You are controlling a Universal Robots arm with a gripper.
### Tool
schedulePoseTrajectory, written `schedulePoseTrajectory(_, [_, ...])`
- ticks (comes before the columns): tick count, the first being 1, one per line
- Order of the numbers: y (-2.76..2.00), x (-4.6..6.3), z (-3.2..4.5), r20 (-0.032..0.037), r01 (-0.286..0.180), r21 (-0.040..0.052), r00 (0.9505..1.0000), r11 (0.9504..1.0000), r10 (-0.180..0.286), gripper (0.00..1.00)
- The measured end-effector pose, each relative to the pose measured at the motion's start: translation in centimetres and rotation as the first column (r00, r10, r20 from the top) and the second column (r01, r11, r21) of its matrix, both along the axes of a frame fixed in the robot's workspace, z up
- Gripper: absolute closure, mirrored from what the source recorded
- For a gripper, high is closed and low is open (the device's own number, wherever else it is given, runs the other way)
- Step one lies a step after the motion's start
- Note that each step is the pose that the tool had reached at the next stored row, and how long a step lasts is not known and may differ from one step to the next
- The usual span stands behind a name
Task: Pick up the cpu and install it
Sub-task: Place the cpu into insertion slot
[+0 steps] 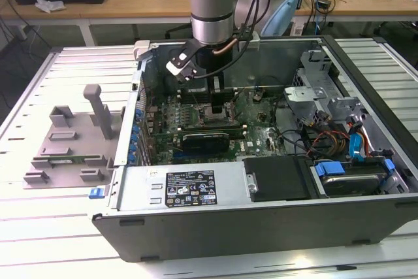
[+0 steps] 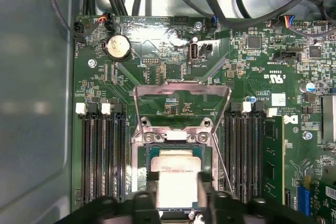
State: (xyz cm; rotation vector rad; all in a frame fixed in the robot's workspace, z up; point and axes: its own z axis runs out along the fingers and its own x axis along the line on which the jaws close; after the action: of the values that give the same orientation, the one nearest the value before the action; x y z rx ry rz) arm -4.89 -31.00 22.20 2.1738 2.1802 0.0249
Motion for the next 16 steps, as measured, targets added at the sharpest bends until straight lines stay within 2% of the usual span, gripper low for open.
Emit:
schedulePoseTrajectory(1, [0.00, 0.00, 0.01, 0.0000, 0.000, 0.0000, 1.0000, 1.0000, 0.000, 0.71])
schedulePoseTrajectory(2, [0.00, 0.00, 0.02, 0.0000, 0.000, 0.0000, 1.0000, 1.0000, 0.000, 0.77])
schedulePoseTrajectory(3, [0.00, 0.00, 0.02, 0.0000, 0.000, 0.0000, 1.0000, 1.0000, 0.000, 0.83])
schedulePoseTrajectory(4, [0.00, 0.00, 0.03, -0.0001, 0.000, 0.0000, 1.0000, 1.0000, 0.000, 0.83])
schedulePoseTrajectory(5, [0.00, 0.00, 0.04, 0.0000, 0.000, 0.0000, 1.0000, 1.0000, 0.000, 0.89])
schedulePoseTrajectory(10, [0.00, 0.00, 0.06, -0.0002, 0.000, 0.0000, 1.0000, 1.0000, 0.000, 0.89])
schedulePoseTrajectory(13, [-0.08, 0.10, 0.03, -0.0065, 0.007, 0.0000, 1.0000, 1.0000, -0.007, 0.89])
schedulePoseTrajectory(16, [-0.31, 0.12, -0.17, -0.0072, 0.009, 0.0022, 0.9999, 1.0000, -0.009, 0.89])
